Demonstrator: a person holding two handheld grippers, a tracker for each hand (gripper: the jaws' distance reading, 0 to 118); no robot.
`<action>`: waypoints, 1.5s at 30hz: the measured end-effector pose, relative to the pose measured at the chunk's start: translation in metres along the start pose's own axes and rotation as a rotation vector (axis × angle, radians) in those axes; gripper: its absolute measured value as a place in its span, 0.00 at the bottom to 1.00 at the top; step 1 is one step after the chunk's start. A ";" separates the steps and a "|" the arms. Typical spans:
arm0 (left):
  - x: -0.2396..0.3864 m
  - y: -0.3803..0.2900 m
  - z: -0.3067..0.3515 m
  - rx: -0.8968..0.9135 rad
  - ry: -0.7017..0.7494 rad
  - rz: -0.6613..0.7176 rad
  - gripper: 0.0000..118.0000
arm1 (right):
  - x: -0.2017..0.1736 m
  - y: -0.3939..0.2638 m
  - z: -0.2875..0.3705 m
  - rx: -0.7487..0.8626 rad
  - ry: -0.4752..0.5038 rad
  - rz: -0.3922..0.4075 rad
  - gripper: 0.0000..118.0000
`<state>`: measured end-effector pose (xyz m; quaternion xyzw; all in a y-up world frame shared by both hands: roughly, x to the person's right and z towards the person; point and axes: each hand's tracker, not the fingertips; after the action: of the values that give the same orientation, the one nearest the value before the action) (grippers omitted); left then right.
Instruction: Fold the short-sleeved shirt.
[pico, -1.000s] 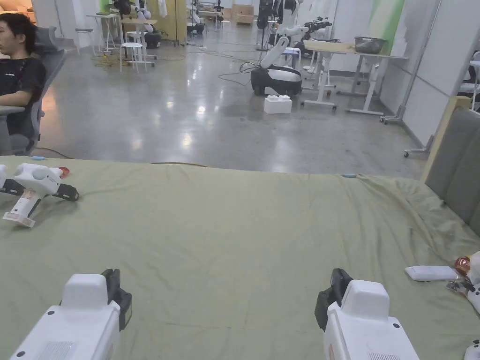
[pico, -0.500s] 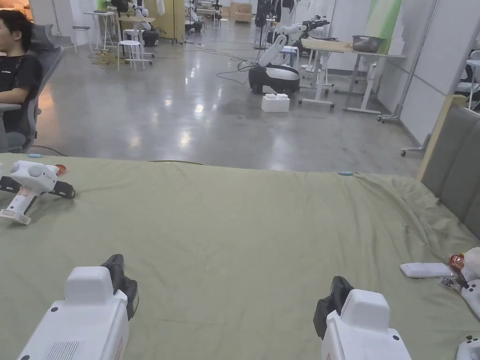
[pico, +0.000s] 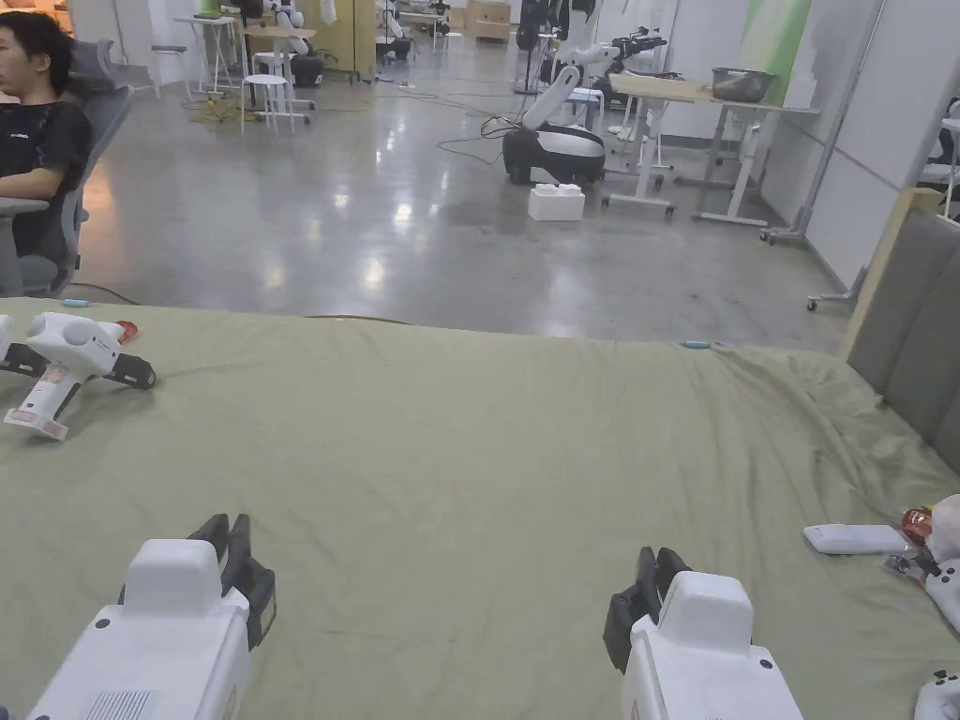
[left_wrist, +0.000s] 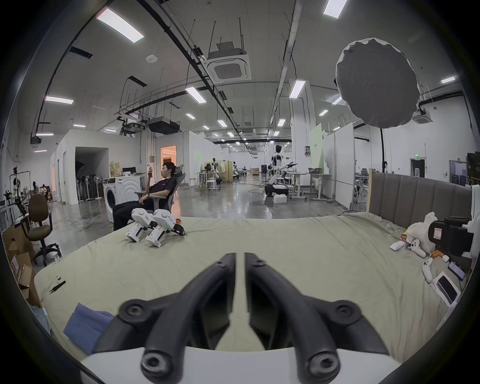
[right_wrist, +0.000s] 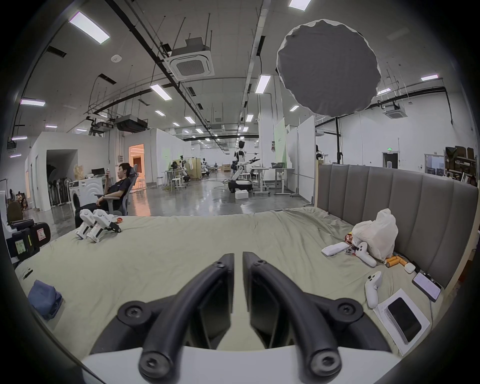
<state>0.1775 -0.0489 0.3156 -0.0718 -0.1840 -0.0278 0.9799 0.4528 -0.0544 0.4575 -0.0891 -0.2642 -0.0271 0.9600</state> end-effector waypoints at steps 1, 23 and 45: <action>0.001 0.002 0.000 0.001 0.001 -0.002 0.18 | 0.000 0.000 0.000 0.003 -0.006 0.002 0.14; -0.002 0.005 0.003 0.003 0.042 0.025 0.92 | 0.005 0.016 -0.004 -0.006 -0.024 -0.022 0.88; -0.004 0.002 -0.009 -0.023 0.007 0.022 0.92 | -0.026 0.027 -0.019 -0.209 -0.081 -0.123 0.88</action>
<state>0.1776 -0.0482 0.3053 -0.0848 -0.1793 -0.0192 0.9799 0.4423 -0.0315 0.4241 -0.1730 -0.3035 -0.1097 0.9306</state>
